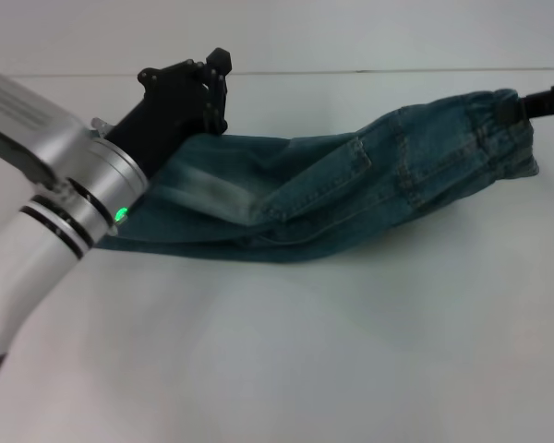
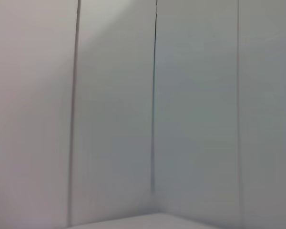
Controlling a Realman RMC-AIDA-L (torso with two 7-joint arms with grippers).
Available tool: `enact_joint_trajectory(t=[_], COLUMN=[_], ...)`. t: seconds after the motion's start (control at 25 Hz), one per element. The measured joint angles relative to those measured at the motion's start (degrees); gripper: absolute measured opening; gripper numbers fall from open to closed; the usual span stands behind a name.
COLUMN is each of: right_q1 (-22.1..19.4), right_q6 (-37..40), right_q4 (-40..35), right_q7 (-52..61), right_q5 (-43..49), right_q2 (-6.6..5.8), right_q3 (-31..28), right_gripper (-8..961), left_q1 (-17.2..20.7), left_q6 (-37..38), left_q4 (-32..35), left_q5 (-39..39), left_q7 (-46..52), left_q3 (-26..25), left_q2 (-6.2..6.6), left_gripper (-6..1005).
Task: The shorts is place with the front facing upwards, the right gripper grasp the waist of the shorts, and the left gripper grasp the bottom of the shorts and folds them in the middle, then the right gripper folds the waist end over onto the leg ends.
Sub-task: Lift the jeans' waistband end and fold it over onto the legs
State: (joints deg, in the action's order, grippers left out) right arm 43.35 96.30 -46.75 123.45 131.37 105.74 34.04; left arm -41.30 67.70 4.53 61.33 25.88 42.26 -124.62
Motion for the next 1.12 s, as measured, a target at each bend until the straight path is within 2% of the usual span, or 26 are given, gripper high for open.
enact_joint_trajectory(t=[0.2, 0.4, 0.56, 0.84, 1.12], right_q1=[2.08, 3.87, 4.0, 4.63, 6.06], right_q6=[2.75, 5.33, 6.02, 6.86, 6.7], right_q4=[-2.01, -3.98, -5.18, -6.83, -7.03], right_q7=[1.21, 2.22, 2.86, 4.0, 4.17], right_q5=[-1.95, -4.41, -6.62, -9.38, -9.48], right_q2=[0.39, 0.75, 0.75, 0.65, 0.99], right_q3=[0.03, -0.09, -0.12, 0.26, 0.5], right_gripper=[53, 53, 52, 52, 52], left_q1=[-4.99, -8.1, -8.7, -8.73, -8.15], left_q6=[-5.69, -13.2, -14.72, -14.15, -14.34], left_q4=[-10.31, -16.33, -18.7, -22.02, -25.03], left_q5=[-5.27, -5.07, -4.77, 1.03, 13.66], left_q7=[-28.01, -45.43, -49.9, -50.1, -49.89], left_q3=[-1.35, -9.89, -10.95, -12.69, -22.35], left_q2=[-0.01, -0.01, -0.01, 0.0, -0.01], left_gripper=[-2, 1, 1, 1, 1])
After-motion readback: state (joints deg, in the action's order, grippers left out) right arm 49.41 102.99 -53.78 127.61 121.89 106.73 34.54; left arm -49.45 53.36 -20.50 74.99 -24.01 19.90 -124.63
